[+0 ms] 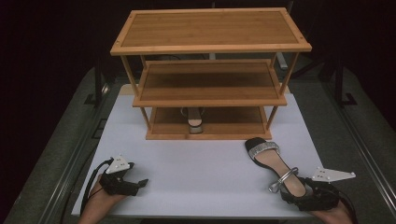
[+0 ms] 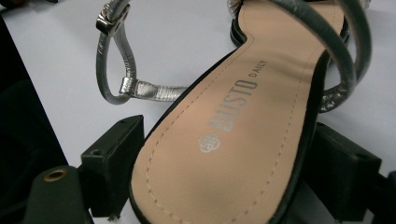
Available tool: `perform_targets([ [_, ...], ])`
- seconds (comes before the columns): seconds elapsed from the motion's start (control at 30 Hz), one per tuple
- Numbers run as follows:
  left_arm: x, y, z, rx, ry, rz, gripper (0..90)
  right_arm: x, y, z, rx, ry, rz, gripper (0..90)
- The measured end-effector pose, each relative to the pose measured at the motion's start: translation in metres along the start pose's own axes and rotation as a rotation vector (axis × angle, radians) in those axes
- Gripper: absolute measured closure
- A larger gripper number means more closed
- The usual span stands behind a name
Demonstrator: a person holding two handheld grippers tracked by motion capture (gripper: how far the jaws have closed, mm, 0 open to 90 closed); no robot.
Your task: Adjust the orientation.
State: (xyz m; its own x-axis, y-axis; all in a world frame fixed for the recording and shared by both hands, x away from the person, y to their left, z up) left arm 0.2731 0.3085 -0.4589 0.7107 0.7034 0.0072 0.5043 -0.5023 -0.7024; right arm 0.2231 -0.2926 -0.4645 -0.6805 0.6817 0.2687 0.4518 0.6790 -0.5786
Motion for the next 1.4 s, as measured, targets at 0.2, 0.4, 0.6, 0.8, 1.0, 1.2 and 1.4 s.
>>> perform_targets([
  [0.2, 0.000, 0.000, 0.000, 0.000, -0.001, 0.000, 13.0, -0.002, 0.000, 0.000, -0.005, 0.002, -0.002, 22.6],
  [0.4, 0.000, 0.000, 0.000, 0.000, -0.002, 0.001, 13.0, 0.000, 0.000, -0.001, -0.020, -0.020, 0.001, 25.5],
  [0.6, 0.000, 0.000, 0.000, 0.000, -0.003, 0.001, 13.0, 0.002, 0.000, 0.000, -0.038, -0.030, 0.015, 26.0],
  [0.8, 0.000, 0.000, 0.000, 0.000, -0.002, 0.001, 13.0, 0.003, -0.005, 0.000, -0.082, 0.008, 0.011, 26.5],
  [1.0, 0.000, 0.000, 0.000, 0.000, -0.002, 0.002, 13.0, 0.003, -0.008, -0.001, -0.105, 0.012, 0.007, 26.5],
  [1.2, 0.000, 0.000, 0.000, 0.000, -0.002, 0.002, 13.0, 0.005, -0.012, -0.003, -0.118, 0.009, 0.011, 26.5],
  [1.4, 0.000, 0.000, 0.000, 0.000, -0.002, 0.002, 13.0, 0.006, -0.014, -0.004, -0.135, 0.017, 0.011, 26.5],
])
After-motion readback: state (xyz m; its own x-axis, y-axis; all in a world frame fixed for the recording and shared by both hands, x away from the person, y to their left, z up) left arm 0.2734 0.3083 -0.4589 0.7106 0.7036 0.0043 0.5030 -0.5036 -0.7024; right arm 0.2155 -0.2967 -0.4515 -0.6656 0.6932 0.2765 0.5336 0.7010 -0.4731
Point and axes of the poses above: each handheld gripper's, and its own axes: y roughly forward along the jaws, z roughly out of its underside, x roughly to its left, the point moved 1 cm from there along y, roughly forward along the jaws
